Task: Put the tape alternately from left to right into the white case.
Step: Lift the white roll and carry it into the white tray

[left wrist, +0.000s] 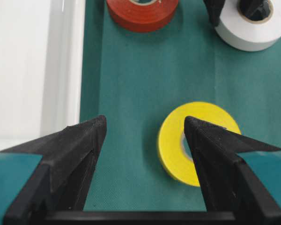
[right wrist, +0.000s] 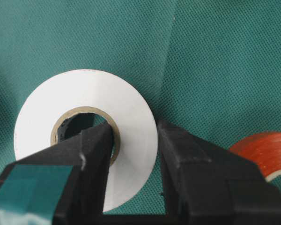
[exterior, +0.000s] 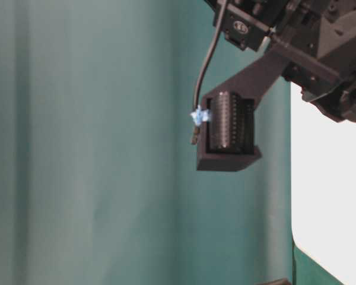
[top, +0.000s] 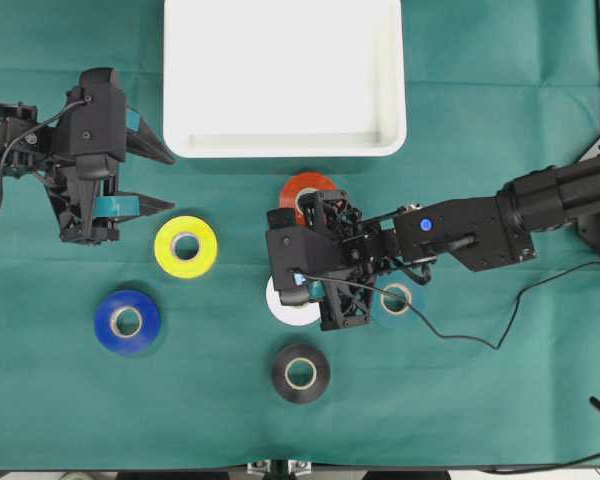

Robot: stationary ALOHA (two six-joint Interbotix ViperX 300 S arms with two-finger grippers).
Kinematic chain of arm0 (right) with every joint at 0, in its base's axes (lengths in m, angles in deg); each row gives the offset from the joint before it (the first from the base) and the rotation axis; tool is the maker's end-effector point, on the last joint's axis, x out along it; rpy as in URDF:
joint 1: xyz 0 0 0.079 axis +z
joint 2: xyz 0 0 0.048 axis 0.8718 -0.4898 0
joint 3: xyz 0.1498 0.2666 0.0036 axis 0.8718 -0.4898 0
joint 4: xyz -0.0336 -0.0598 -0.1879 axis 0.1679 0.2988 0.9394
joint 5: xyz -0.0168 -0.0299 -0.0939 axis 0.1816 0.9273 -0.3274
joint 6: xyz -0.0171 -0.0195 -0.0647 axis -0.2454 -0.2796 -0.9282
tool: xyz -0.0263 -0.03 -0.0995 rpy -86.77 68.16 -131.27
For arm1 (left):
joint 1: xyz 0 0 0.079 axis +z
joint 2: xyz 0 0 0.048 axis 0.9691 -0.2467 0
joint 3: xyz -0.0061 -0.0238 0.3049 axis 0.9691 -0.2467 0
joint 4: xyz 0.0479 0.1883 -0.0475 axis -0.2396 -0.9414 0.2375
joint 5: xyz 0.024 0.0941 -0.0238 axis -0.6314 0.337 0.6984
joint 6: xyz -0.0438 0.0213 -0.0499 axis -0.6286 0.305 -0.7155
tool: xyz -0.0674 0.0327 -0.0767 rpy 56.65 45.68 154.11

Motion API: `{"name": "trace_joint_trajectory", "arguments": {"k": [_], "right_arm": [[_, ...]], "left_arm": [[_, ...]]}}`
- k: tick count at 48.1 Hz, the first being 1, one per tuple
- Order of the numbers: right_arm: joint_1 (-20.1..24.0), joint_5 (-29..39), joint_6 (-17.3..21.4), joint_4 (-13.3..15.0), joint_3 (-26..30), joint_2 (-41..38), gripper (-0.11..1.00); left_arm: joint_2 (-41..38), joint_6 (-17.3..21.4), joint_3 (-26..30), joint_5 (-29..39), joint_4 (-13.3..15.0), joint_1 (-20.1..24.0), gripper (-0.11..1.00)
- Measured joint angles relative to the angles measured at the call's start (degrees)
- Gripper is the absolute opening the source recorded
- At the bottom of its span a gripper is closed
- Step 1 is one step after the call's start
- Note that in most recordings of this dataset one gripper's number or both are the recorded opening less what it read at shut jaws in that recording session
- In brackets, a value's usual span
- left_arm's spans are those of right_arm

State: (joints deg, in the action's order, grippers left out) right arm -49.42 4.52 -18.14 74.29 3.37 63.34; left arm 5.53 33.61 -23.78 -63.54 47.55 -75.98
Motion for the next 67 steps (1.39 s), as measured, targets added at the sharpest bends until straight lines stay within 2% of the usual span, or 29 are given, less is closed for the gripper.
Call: {"name": "trace_joint_trajectory", "arguments": {"k": [8, 15, 28, 46, 59, 67], "right_arm": [[0.00, 1.49, 0.09, 0.09, 0.00, 1.41, 0.28], [-0.35, 3.52, 0.09, 0.79, 0.00, 6.06, 0.28], [-3.16, 6.33, 0.09, 4.13, -0.79, 12.74, 0.28], [-15.91, 7.12, 0.00, 5.10, -0.97, 13.89, 0.28], [-23.20, 4.48, -0.18, 9.58, -0.53, 13.45, 0.28], [-27.86, 1.41, -0.18, 11.07, 1.23, 10.55, 0.28]], "left_arm": [[0.00, 0.09, 0.00, 0.09, 0.00, 0.00, 0.95], [0.00, 0.09, 0.00, 0.09, 0.00, 0.00, 0.95], [0.00, 0.00, 0.00, 0.09, 0.00, 0.00, 0.95], [0.00, 0.00, 0.00, 0.09, 0.00, 0.00, 0.95], [0.00, 0.00, 0.00, 0.18, -0.09, 0.00, 0.95], [0.00, 0.00, 0.00, 0.09, -0.09, 0.00, 0.96]]}}
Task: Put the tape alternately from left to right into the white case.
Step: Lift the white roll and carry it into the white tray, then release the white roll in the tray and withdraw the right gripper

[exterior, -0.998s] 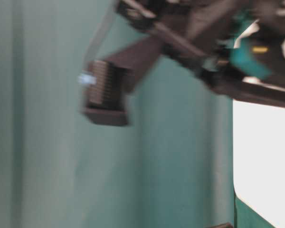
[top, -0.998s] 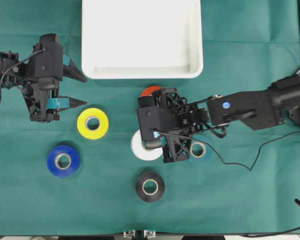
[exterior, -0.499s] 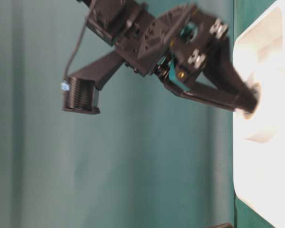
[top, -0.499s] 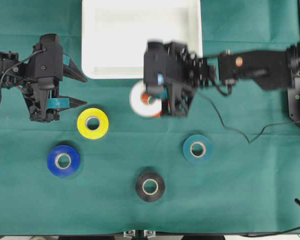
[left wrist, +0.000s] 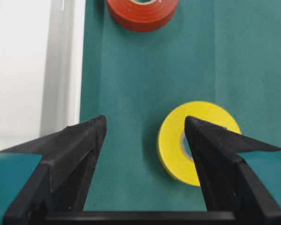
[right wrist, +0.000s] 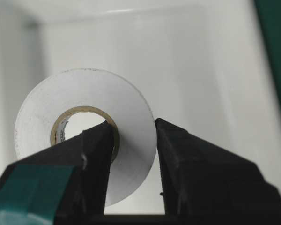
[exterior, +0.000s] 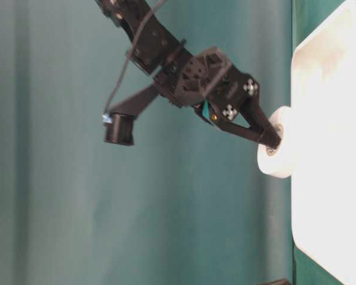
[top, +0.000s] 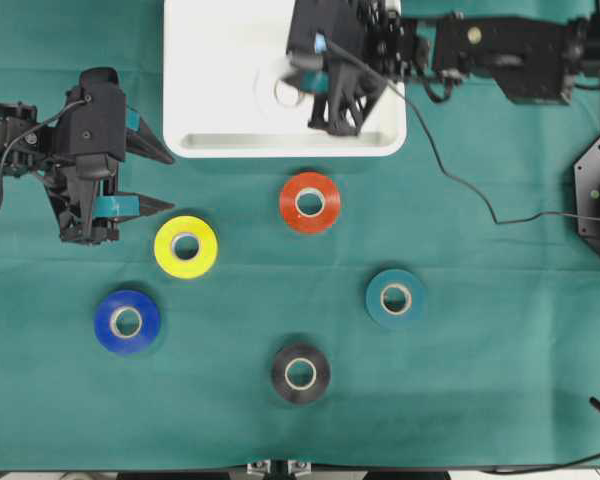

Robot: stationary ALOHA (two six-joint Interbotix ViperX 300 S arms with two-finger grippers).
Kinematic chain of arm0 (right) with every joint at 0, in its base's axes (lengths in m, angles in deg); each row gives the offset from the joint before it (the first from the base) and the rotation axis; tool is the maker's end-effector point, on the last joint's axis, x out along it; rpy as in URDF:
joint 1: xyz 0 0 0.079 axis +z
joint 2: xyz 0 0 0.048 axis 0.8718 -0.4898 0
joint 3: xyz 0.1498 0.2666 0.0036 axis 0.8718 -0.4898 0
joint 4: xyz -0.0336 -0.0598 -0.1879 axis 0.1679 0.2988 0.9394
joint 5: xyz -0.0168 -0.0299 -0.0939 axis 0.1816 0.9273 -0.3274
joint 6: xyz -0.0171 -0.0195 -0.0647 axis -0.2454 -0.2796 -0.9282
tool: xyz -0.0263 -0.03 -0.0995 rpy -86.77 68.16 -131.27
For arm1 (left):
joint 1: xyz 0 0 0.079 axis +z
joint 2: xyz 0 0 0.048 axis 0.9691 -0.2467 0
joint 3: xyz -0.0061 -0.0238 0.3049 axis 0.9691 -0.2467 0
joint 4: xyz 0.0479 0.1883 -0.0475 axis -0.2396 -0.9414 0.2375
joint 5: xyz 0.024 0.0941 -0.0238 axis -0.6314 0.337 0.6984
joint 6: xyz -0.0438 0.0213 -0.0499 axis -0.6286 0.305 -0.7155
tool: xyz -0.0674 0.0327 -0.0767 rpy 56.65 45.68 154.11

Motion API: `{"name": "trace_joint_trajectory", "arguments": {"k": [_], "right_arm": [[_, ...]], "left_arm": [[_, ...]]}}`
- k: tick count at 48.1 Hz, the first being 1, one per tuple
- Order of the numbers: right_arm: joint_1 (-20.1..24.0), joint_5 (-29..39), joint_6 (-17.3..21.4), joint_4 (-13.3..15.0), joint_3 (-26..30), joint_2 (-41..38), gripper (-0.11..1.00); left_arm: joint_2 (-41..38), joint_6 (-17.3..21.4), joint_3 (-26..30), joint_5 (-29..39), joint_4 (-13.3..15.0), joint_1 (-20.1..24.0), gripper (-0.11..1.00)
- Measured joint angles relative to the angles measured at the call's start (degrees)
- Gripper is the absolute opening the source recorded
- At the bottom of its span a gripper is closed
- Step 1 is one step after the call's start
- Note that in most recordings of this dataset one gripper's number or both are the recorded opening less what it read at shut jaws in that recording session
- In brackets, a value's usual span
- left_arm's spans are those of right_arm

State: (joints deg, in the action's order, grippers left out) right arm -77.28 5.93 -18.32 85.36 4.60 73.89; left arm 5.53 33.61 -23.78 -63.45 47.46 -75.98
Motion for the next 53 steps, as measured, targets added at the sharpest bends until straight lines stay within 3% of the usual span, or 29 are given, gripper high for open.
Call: {"name": "trace_joint_trajectory", "arguments": {"k": [24, 53], "right_arm": [[-9.05, -3.87, 0.00, 0.18, 2.90, -8.26, 0.28], [-10.81, -7.12, 0.09, 0.26, 3.52, -10.72, 0.28]], "left_arm": [[0.00, 0.00, 0.00, 0.00, 0.00, 0.00, 0.96], [0.00, 0.00, 0.00, 0.09, 0.00, 0.00, 0.96]]}}
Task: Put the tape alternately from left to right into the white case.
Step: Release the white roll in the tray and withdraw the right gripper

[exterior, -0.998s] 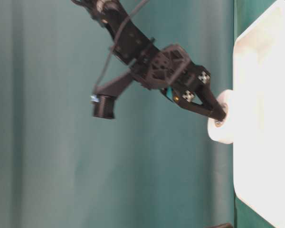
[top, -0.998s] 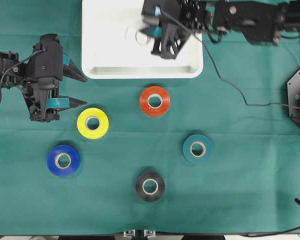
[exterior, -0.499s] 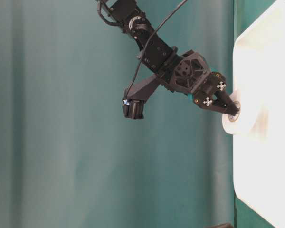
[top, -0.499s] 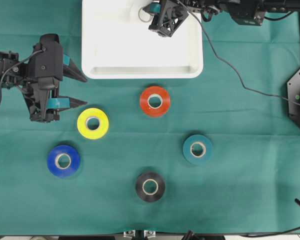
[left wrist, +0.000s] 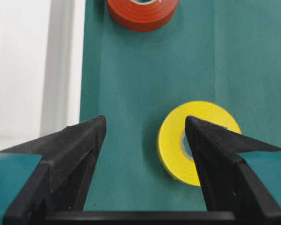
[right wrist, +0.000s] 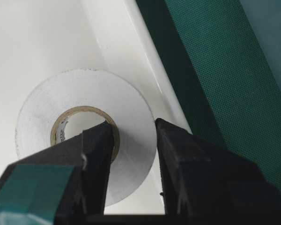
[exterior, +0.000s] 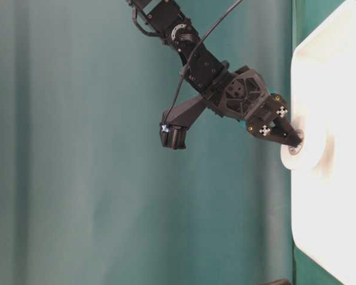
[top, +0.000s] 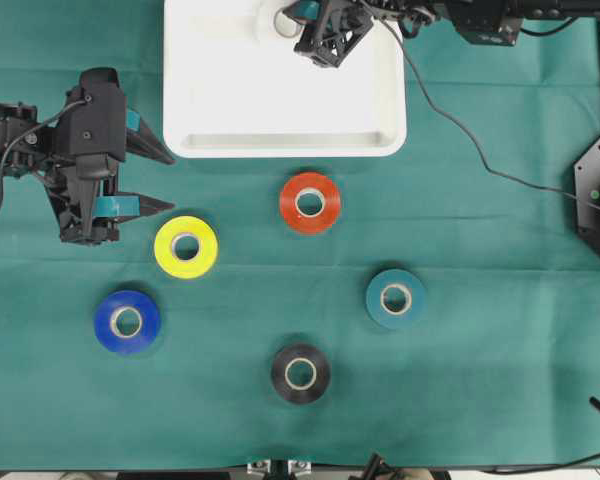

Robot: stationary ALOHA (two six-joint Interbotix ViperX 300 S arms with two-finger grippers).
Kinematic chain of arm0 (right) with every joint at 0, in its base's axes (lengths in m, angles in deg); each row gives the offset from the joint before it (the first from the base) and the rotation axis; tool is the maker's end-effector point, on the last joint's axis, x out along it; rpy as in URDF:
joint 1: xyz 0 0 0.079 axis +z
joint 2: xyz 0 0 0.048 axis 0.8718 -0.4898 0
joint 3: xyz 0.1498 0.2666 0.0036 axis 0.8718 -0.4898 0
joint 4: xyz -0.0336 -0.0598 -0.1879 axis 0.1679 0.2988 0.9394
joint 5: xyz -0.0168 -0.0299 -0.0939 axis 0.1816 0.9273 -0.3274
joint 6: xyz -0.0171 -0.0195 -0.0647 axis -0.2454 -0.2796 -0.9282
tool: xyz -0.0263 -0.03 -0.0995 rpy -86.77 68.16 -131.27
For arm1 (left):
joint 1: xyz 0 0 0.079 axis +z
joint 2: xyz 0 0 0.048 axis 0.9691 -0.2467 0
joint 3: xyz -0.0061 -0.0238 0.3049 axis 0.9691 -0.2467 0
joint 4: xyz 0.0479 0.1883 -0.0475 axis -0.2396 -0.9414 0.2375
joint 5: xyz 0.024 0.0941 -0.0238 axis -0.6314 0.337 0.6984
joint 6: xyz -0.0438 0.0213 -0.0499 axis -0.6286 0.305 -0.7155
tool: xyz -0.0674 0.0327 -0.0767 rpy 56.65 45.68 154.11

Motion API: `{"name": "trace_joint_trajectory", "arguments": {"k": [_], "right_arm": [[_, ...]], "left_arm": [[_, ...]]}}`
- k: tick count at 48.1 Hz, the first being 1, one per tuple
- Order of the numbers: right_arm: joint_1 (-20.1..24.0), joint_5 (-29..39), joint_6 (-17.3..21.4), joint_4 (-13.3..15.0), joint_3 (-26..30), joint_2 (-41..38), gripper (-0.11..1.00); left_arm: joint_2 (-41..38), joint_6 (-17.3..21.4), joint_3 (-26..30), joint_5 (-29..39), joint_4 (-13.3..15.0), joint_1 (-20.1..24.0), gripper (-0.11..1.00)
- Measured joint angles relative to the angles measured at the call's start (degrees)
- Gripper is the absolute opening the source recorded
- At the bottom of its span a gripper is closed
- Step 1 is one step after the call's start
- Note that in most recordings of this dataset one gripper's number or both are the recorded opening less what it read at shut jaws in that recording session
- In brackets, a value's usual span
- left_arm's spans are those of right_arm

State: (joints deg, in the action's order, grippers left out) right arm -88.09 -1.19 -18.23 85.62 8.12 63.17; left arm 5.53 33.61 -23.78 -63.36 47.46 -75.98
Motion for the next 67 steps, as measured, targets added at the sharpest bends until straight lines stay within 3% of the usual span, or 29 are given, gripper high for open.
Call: {"name": "trace_joint_trajectory", "arguments": {"k": [14, 16, 24, 31, 67], "right_arm": [[0.00, 0.00, -0.09, 0.00, 0.35, 0.00, 0.29], [0.00, 0.00, 0.00, 0.00, 0.44, 0.00, 0.36], [0.00, 0.09, 0.00, 0.00, 0.44, 0.00, 0.83], [-0.09, 0.09, 0.00, 0.00, 0.44, -0.09, 0.72], [0.62, 2.02, 0.09, -0.09, 0.09, 1.14, 0.72]], "left_arm": [[-0.09, -0.09, 0.00, -0.09, 0.00, 0.00, 0.95], [-0.09, -0.09, 0.00, -0.09, 0.09, 0.00, 0.95], [0.00, 0.00, 0.00, 0.00, 0.09, 0.00, 0.95], [-0.09, 0.00, 0.00, -0.09, 0.09, 0.00, 0.95], [-0.09, -0.09, 0.00, -0.09, 0.00, 0.00, 0.95]]}}
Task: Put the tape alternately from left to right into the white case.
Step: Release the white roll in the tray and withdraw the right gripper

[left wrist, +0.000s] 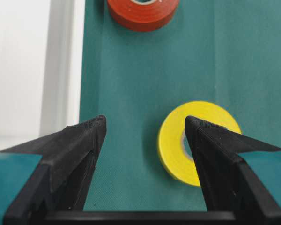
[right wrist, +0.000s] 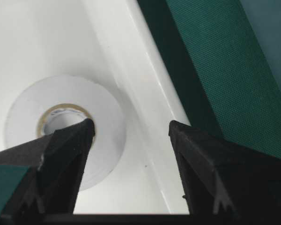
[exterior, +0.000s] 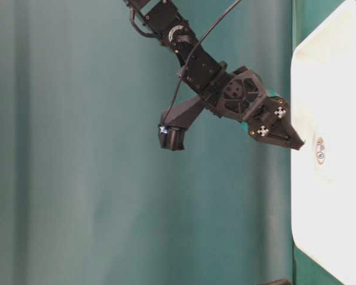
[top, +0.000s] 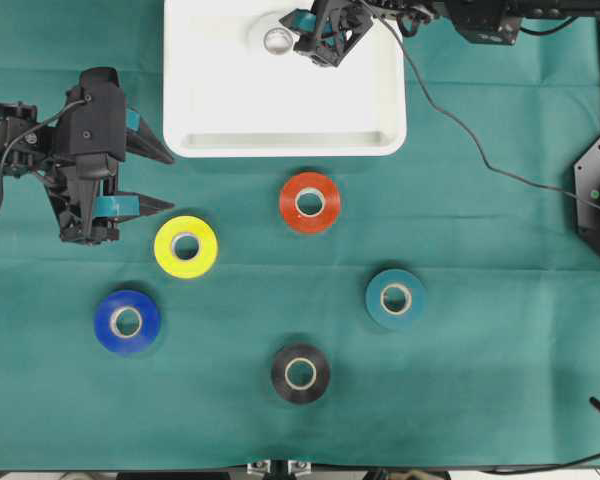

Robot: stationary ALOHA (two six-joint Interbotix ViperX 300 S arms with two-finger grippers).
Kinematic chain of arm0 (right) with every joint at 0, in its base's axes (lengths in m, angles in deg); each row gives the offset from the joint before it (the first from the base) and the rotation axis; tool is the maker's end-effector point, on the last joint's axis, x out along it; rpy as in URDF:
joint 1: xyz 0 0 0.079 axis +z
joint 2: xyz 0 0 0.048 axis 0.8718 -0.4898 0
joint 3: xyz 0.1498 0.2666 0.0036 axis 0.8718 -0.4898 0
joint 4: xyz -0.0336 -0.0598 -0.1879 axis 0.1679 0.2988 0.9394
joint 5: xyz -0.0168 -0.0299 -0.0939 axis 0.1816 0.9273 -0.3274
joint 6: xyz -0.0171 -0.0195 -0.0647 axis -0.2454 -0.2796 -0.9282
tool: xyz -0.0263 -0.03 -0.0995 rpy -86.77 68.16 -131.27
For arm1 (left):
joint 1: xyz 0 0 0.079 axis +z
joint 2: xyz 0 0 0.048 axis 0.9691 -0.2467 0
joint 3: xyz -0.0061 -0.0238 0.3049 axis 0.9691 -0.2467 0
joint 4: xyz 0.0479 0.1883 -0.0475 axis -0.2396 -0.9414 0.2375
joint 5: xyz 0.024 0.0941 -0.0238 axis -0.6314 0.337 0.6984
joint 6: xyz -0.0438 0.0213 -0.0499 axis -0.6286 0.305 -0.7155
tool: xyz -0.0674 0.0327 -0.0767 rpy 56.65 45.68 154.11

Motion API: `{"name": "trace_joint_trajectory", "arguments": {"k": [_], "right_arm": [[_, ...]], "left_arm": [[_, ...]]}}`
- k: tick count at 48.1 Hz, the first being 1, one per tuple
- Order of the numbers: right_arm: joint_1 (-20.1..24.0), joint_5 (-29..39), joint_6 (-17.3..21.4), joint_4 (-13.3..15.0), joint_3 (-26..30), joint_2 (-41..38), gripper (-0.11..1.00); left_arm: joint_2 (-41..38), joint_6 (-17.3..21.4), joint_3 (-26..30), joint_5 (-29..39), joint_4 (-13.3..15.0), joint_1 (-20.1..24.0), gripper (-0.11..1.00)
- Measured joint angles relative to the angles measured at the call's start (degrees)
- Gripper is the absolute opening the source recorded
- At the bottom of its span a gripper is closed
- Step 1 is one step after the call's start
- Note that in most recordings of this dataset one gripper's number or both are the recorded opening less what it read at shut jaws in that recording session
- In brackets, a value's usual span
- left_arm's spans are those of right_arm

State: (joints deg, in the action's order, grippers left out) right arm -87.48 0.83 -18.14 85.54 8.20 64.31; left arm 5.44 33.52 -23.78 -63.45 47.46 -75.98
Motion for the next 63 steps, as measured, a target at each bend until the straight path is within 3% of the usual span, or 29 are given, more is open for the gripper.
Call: {"name": "trace_joint_trajectory", "arguments": {"k": [39, 63], "right_arm": [[12.13, -0.62, 0.00, 0.09, -15.64, 18.81, 0.72], [20.13, -2.02, 0.00, 0.09, -21.18, 24.96, 0.72]], "left_arm": [[0.09, -0.88, 0.00, 0.00, 0.09, 0.09, 0.95], [0.09, -0.97, 0.00, 0.00, 0.09, 0.09, 0.95]]}}
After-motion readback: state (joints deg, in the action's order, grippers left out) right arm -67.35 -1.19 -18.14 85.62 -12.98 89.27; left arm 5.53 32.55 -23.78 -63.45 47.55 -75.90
